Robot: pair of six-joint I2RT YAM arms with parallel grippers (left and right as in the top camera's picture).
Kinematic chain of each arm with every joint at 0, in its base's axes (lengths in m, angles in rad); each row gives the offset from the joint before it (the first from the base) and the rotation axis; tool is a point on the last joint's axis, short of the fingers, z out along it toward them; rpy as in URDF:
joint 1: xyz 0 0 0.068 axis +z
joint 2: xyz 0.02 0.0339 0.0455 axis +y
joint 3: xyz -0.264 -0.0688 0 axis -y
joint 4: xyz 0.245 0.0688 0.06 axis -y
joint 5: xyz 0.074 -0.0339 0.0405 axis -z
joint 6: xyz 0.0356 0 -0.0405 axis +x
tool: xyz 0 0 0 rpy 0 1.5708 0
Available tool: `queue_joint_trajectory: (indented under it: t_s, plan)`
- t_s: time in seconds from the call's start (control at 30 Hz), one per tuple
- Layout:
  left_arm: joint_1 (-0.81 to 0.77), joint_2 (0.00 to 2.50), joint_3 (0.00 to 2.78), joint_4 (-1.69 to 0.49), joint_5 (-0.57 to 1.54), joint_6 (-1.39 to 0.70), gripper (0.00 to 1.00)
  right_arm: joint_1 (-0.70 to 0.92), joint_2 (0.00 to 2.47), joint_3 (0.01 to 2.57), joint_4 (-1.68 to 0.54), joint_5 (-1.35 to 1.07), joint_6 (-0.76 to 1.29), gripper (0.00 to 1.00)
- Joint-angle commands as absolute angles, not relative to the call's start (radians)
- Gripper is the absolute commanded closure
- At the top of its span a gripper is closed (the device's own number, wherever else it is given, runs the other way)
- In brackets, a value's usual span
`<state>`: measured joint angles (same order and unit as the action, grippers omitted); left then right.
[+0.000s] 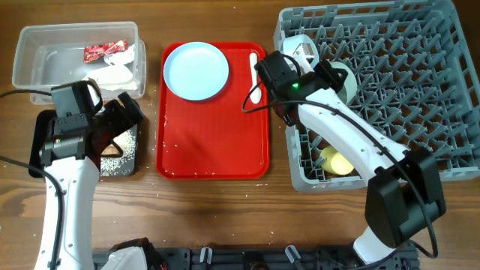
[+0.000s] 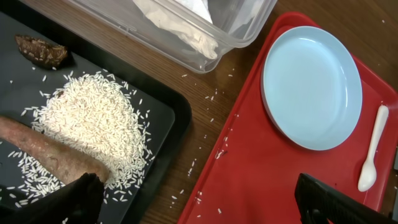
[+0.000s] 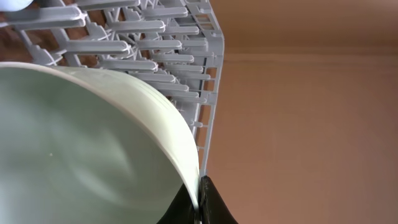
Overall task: Sort waste into correct bins and load items into the dishwasher rack
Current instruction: 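Reach the right gripper to the edge of the light-blue plate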
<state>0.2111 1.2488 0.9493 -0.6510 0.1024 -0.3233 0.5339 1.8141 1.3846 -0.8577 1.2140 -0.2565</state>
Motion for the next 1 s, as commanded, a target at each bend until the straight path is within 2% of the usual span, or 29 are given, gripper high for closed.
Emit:
queue_joint_trajectory:
  t_s: [0.0, 0.2, 0.23, 0.3, 0.43, 0.57, 0.6, 0.8, 0.93, 0.97]
  plan:
    - [0.218, 1.24, 0.963, -0.651, 0.1, -0.322, 0.0, 0.536, 1.829, 1.399, -0.844, 1.197, -0.326, 0.96]
    - [0.218, 1.24, 0.963, -0.651, 0.099, -0.322, 0.0, 0.552, 1.829, 1.399, -0.851, 1.043, -0.34, 0.95]
    - [0.218, 1.24, 0.963, -0.651, 0.099, -0.322, 0.0, 0.561, 1.829, 1.399, -0.85, 1.029, -0.34, 0.92]
    - [0.218, 1.24, 0.963, -0.651, 0.099, -0.322, 0.0, 0.57, 1.829, 1.399, -0.849, 1.014, -0.341, 0.78]
    - [0.218, 1.24, 0.963, -0.651, 0.099, -0.322, 0.0, 0.578, 1.829, 1.399, -0.849, 1.0, -0.34, 0.69]
    - [0.218, 1.24, 0.963, -0.651, 0.099, -0.322, 0.0, 0.579, 1.829, 1.399, -0.849, 0.988, -0.341, 0.39]
    - [0.218, 1.24, 0.963, -0.651, 0.099, -0.322, 0.0, 0.582, 1.829, 1.399, -0.85, 0.988, -0.34, 0.35]
    - [0.218, 1.24, 0.963, -0.651, 0.099, -0.322, 0.0, 0.626, 1.829, 1.399, -0.849, 0.988, -0.341, 0.2]
    - [0.218, 1.24, 0.963, -0.651, 0.099, -0.322, 0.0, 0.635, 1.826, 1.399, -0.822, 0.963, -0.34, 0.01]
    - [0.218, 1.24, 0.963, -0.651, 0.1, -0.322, 0.0, 0.635, 1.822, 1.401, -0.808, 0.943, -0.34, 0.0]
